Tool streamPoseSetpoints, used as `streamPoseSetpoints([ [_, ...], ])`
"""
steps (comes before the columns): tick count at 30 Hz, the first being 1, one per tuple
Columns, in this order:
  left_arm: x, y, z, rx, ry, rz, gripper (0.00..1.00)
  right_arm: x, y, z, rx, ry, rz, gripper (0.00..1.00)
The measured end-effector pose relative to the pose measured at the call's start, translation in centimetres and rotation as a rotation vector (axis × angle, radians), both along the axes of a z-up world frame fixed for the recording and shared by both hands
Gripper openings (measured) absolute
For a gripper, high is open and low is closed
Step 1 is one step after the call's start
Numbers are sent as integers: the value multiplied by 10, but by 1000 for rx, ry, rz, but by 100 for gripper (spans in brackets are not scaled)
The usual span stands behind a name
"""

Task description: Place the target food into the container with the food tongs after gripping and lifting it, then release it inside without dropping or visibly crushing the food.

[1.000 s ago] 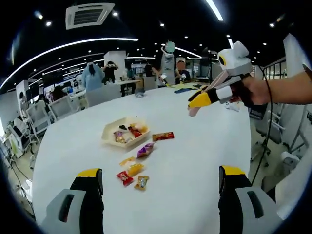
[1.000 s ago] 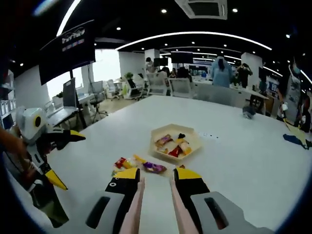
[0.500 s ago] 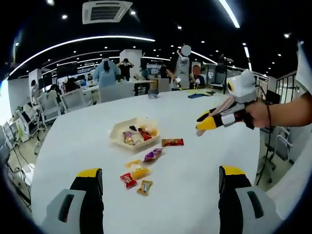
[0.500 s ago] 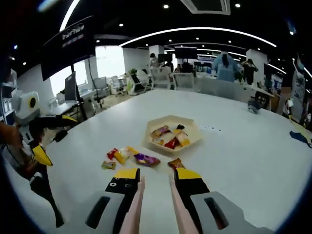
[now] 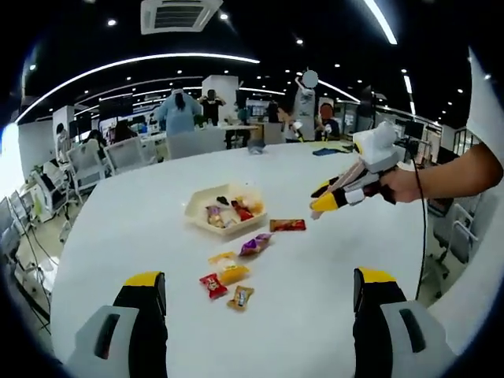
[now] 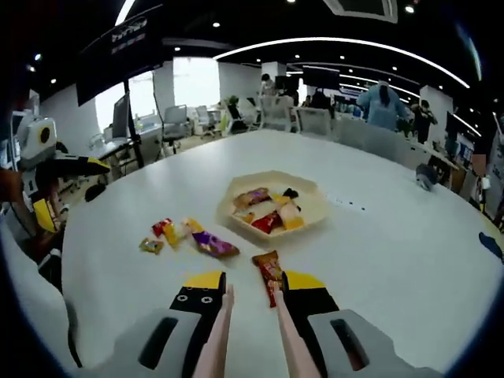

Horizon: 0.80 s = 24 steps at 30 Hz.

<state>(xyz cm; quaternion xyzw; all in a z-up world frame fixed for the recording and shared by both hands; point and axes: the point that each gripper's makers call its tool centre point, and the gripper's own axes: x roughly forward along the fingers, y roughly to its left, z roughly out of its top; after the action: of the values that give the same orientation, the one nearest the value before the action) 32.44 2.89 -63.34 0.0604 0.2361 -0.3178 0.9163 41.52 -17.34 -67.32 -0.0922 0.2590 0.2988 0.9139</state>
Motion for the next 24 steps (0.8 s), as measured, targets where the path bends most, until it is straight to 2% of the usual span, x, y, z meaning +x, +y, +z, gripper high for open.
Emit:
streamPoseSetpoints([
  [2,0,1,-1,6,5,3,100,3,2,-1,14,7,14,27],
  [7,1,0,-2,-4,7,15,99,13,4,-13,-21,4,43,27],
  [14,-3,-2,-7,-6,28,9,100,28,4,-30,-35,33,51,27],
  [18,-3,1,-11,-1,45,12,99,34,5,-34,-51,42,66,27],
  [24,-3,3,-7,-8,37,23,99,42,8,-42,-66,49,94,27],
])
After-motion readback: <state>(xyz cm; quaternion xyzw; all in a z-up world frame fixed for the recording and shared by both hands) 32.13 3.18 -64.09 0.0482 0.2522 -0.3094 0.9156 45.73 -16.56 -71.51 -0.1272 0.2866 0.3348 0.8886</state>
